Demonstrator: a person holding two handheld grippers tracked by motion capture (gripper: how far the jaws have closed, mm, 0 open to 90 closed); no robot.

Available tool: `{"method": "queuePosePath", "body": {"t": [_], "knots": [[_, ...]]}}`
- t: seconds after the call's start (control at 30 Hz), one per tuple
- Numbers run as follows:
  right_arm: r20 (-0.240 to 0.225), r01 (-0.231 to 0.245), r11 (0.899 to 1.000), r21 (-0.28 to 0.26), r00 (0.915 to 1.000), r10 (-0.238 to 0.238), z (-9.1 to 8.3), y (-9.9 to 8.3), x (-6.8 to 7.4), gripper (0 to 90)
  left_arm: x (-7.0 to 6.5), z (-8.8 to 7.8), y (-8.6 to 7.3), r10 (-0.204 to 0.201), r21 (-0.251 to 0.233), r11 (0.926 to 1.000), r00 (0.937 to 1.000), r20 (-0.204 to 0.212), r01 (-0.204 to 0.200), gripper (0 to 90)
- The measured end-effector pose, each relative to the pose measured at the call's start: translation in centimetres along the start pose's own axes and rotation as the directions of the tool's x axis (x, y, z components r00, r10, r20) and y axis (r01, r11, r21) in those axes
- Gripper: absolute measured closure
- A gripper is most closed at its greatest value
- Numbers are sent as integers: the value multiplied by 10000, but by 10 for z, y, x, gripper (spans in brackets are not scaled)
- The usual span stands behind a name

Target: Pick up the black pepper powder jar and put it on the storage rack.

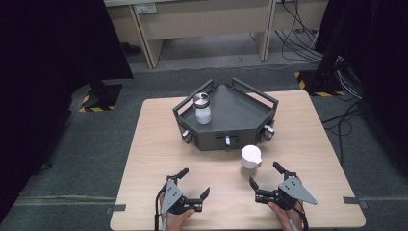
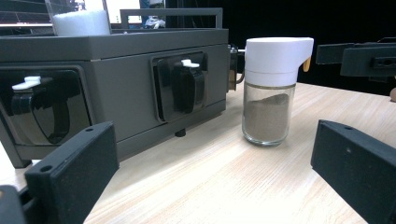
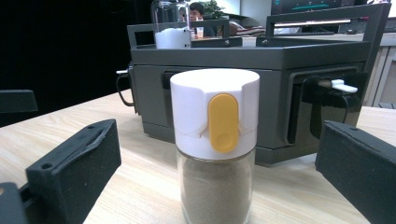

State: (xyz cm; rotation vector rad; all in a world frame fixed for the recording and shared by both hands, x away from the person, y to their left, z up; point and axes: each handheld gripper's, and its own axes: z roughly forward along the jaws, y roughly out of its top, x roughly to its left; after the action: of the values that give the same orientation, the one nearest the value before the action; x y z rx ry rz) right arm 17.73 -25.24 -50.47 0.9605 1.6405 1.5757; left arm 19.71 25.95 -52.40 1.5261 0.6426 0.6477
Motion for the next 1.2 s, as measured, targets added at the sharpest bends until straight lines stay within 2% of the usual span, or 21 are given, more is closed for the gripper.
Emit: {"method": "queuePosePath", "body": {"t": [0.47,0.77,1.2], "knots": [[228,180,9998,118,9996,-182,11,1,-1,3,1,-2,-1,-50,-21,10000,10000,-22,50,3],[150,272,9992,282,9995,-276,22,1,0,7,2,-2,-1,-79,-65,9999,10000,-32,79,3],[96,414,9974,594,9991,-421,42,0,-1,60,3,-2,-1,-135,-65,9999,9999,-40,134,3]]}}
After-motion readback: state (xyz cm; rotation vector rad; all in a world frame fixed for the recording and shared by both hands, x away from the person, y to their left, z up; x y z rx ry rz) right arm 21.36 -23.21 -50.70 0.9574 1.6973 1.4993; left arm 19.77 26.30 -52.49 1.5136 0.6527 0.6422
